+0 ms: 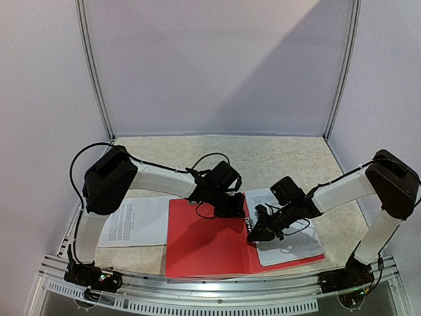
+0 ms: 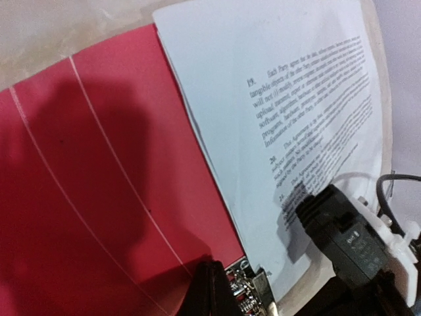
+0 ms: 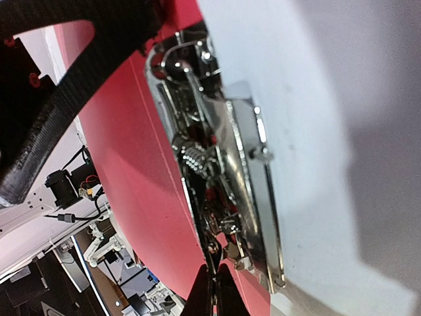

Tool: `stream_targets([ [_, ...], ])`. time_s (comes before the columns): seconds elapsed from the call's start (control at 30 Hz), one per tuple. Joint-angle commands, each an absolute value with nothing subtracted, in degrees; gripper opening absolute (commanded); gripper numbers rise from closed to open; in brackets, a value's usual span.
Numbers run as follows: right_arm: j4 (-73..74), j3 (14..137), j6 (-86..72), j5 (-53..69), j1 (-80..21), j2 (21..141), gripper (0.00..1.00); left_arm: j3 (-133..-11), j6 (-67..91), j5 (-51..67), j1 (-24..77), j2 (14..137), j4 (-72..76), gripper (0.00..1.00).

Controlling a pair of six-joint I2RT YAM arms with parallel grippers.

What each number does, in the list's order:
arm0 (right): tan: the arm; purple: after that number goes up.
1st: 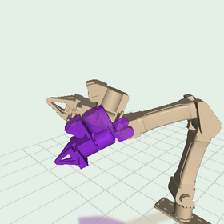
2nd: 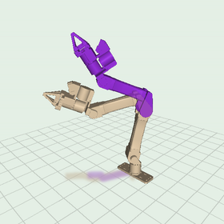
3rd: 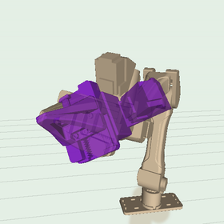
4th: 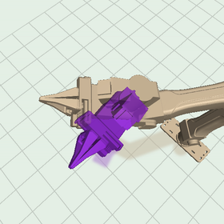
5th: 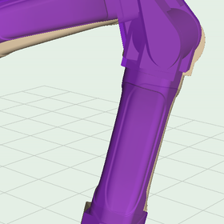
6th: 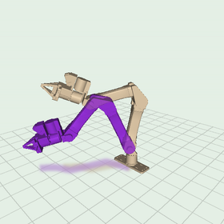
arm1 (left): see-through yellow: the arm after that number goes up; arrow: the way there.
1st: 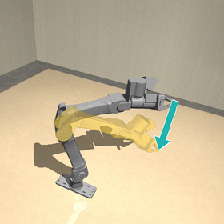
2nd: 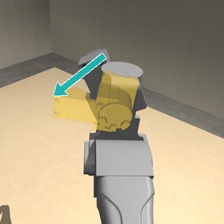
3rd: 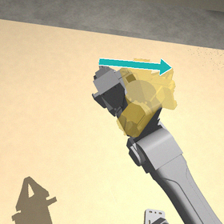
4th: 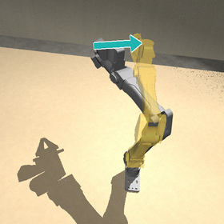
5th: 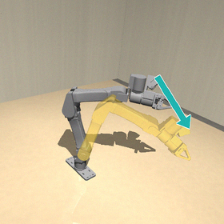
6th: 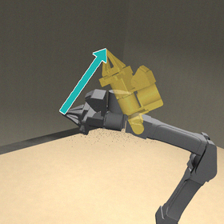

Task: Put the files into the folder
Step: Clamp the file with the spring clip on the folder.

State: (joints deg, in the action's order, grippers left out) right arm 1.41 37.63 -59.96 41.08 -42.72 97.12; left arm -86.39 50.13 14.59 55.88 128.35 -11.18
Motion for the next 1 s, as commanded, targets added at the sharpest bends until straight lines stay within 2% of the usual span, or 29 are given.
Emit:
stream_targets([
  [0.0, 11.15, 33.86, -60.46, 37.32, -43.68, 98.33, 0.01, -83.27, 49.31, 11.84, 55.33, 130.70, -16.80, 0.00],
  [0.3, 20.10, 37.33, -52.86, 33.88, -43.77, 103.47, 0.01, -83.76, 49.14, 12.41, 55.13, 131.22, -16.56, 0.00],
  [0.53, 19.02, 42.57, -54.01, 36.87, -43.65, 99.39, 0.02, -83.67, 48.74, 12.66, 54.71, 131.04, -16.49, 0.00],
  [0.7, 21.28, 49.27, -55.01, 38.43, -41.86, 96.34, 0.08, -83.46, 48.76, 12.53, 54.67, 130.79, -16.60, 0.00],
  [0.97, 20.56, 52.18, -56.37, 41.35, -39.06, 96.47, 0.15, -83.47, 48.88, 12.29, 54.67, 130.25, -16.50, 0.00],
])
